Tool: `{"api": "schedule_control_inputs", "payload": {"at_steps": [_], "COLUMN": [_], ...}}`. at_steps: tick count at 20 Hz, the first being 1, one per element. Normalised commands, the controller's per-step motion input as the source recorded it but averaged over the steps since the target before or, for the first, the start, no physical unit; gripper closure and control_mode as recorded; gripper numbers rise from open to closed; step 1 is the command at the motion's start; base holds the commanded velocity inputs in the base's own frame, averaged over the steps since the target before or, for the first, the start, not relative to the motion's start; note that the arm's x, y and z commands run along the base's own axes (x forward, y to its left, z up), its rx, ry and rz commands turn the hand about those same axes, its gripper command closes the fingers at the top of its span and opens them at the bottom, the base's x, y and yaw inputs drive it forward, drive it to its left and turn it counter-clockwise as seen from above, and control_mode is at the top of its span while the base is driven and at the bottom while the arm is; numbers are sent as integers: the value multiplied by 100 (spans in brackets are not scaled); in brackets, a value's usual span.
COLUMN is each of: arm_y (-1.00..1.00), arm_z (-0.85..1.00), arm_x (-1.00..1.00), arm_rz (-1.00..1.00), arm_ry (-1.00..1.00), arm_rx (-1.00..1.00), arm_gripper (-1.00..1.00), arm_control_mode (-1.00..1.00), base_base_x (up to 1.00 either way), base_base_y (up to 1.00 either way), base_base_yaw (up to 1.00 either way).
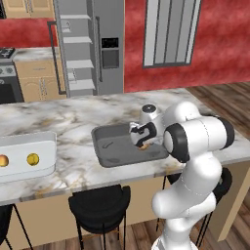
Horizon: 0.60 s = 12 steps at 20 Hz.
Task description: Place the cold items (lemon and mango) from the fridge in one tupperware on the dining counter. Place the warm items (kebab skewer and hot dog) in the stove area in another tupperware.
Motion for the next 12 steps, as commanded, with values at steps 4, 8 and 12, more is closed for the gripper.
{"api": "schedule_control_inputs", "payload": {"at_steps": [4,8,12], "arm_y": [-10,0,-4], "arm_z": [41,98,100], "arm_x": [-18,-83,-100], "arm_rz": [-4,4,28], "arm_ry": [-1,-8,-16], "arm_rx": [4,9,0], "arm_gripper": [-100,-100,-100], "arm_control_mode": [-100,-100,-100], "base_base_x": [0,0,0], "base_base_y": [0,0,0], "base_base_yaw": [0,0,0]}}
